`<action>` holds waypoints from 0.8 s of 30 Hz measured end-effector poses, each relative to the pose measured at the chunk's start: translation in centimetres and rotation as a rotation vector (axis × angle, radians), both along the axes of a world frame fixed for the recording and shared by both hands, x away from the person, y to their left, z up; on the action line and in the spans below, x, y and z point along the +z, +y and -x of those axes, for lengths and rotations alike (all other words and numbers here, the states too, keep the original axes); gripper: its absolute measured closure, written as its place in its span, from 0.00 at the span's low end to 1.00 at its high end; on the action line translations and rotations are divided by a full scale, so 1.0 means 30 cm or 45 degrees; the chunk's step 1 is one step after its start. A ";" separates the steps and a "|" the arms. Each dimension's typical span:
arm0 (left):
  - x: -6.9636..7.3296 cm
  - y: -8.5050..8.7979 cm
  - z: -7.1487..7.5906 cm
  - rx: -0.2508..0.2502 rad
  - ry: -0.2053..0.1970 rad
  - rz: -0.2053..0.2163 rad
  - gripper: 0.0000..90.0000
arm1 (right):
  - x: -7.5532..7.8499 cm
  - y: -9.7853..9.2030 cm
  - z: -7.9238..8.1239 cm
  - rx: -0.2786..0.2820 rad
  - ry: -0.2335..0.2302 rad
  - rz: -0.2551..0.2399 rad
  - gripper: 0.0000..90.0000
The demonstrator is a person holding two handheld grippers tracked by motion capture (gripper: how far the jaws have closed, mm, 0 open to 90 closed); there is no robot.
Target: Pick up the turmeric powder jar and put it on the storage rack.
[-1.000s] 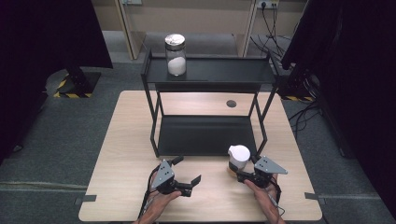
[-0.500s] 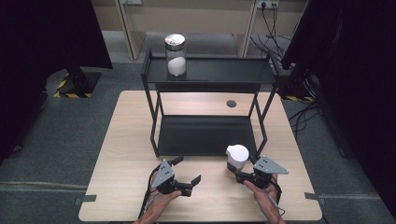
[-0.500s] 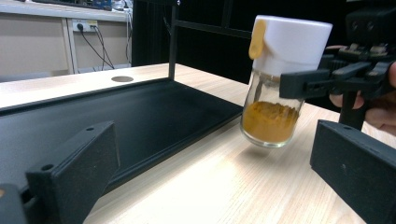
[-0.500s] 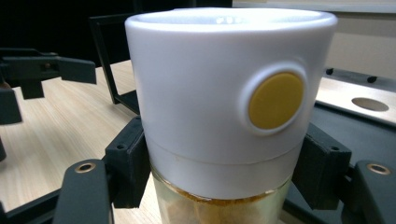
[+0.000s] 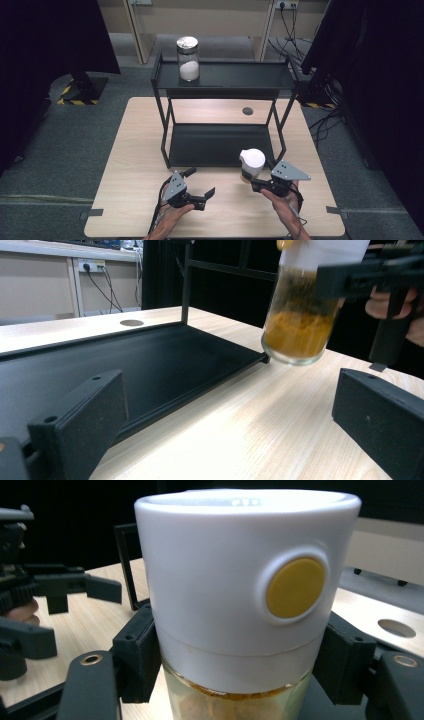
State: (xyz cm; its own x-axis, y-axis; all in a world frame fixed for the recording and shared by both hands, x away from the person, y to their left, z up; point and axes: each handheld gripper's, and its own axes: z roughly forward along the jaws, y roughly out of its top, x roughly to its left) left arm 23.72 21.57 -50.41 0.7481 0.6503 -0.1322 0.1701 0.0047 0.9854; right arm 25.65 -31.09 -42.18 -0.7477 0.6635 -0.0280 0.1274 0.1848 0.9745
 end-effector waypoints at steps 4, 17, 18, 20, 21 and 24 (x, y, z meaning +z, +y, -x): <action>0.000 0.001 0.000 -0.001 0.001 0.004 0.01 | 0.037 0.002 -0.010 0.011 -0.010 -0.004 0.34; -0.003 0.001 -0.002 -0.003 0.010 0.006 0.01 | 0.192 0.005 -0.050 0.062 -0.017 -0.035 0.34; -0.004 0.001 -0.002 -0.004 0.012 0.007 0.01 | 0.202 0.005 -0.053 0.064 -0.013 -0.042 0.34; -0.004 0.001 -0.002 -0.006 0.012 0.007 0.01 | 0.223 0.001 -0.063 0.075 -0.003 -0.056 0.34; -0.004 0.001 -0.002 -0.006 0.010 0.005 0.01 | 0.231 0.001 -0.067 0.079 0.000 -0.062 0.34; -0.004 0.001 -0.003 -0.006 0.013 0.003 0.01 | 0.282 0.009 -0.077 0.085 -0.022 -0.043 0.34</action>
State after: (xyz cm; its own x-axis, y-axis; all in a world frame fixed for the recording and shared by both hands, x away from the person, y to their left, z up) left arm 23.80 21.59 -50.52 0.7495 0.6467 -0.1412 0.1800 0.0062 0.9837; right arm 27.96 -30.81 -33.73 -0.7900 0.6128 -0.0194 0.0994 0.1592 0.9822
